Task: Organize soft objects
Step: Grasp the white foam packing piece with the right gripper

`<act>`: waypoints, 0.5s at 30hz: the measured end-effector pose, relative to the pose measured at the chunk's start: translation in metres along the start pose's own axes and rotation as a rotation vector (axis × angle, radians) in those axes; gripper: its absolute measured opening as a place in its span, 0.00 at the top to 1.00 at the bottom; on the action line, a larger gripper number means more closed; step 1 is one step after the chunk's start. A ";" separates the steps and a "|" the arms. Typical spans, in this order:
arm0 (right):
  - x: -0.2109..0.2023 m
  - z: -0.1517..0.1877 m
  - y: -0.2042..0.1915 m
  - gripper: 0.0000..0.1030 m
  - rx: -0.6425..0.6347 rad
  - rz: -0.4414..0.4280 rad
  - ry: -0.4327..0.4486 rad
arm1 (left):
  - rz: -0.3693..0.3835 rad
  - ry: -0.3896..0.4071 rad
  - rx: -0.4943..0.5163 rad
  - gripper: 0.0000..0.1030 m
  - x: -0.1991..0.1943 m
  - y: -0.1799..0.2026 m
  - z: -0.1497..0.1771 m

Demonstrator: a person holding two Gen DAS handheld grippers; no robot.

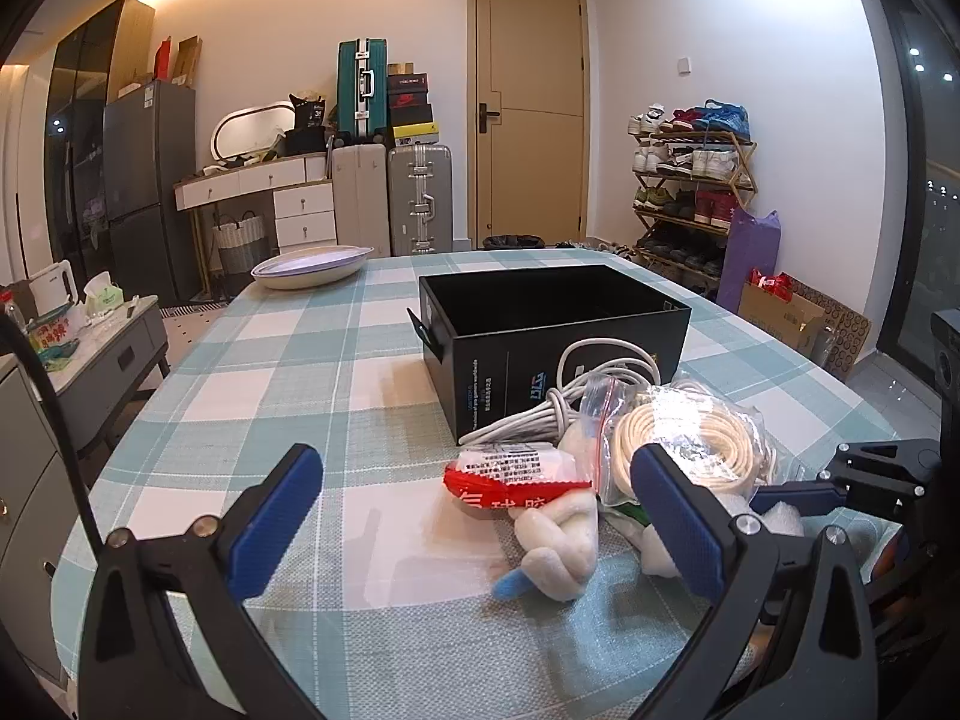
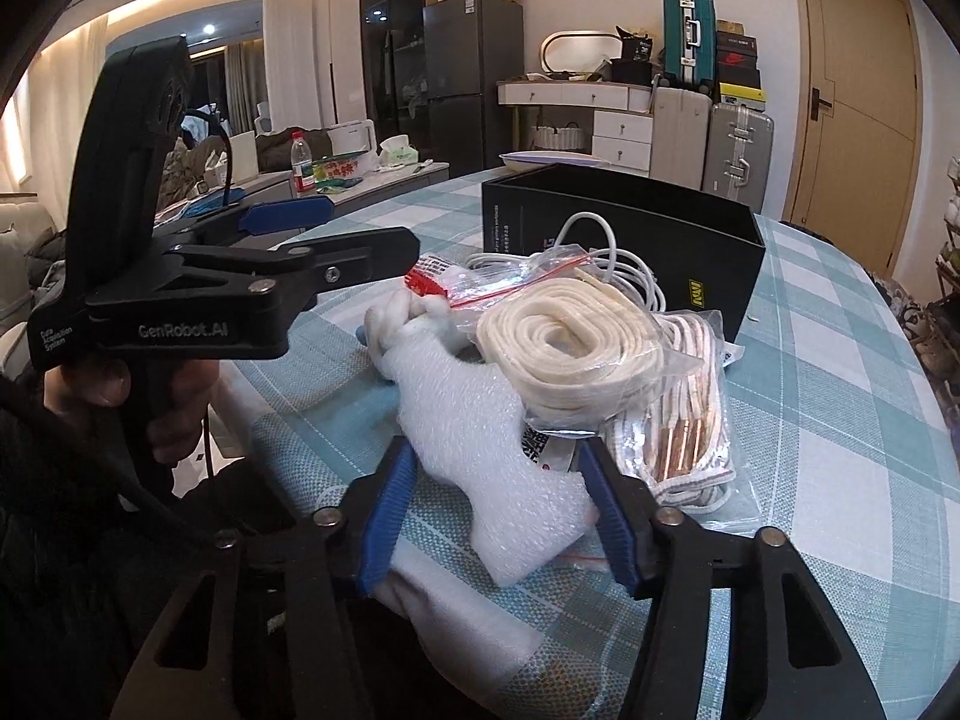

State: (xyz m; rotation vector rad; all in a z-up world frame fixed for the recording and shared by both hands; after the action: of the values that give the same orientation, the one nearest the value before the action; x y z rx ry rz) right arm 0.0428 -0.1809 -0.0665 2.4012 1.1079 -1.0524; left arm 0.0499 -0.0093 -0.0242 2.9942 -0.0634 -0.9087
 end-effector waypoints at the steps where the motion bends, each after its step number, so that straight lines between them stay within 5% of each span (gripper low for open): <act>1: -0.001 0.000 -0.002 0.52 -0.008 -0.009 -0.002 | -0.001 -0.001 -0.005 0.00 0.000 -0.001 0.000; 6: -0.004 0.001 -0.008 0.67 -0.044 -0.026 0.005 | -0.003 0.004 -0.027 0.00 -0.001 -0.007 -0.001; 15: -0.022 -0.003 -0.011 0.67 -0.052 -0.043 0.088 | -0.017 0.034 -0.088 0.00 -0.008 -0.022 -0.006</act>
State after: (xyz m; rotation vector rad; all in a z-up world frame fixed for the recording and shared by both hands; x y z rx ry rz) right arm 0.0265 -0.1842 -0.0483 2.4133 1.2064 -0.9281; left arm 0.0474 0.0133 -0.0150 2.9321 0.0020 -0.8386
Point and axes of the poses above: each gripper's, at about its wrist camera, not at the fingertips, and x roughly the way its jaws point, y to its right, z to its underside, the point moved 6 cm from there along x, roughly the way its jaws point, and after that the axes turned 7 degrees about -y, right-handed, at the moved point
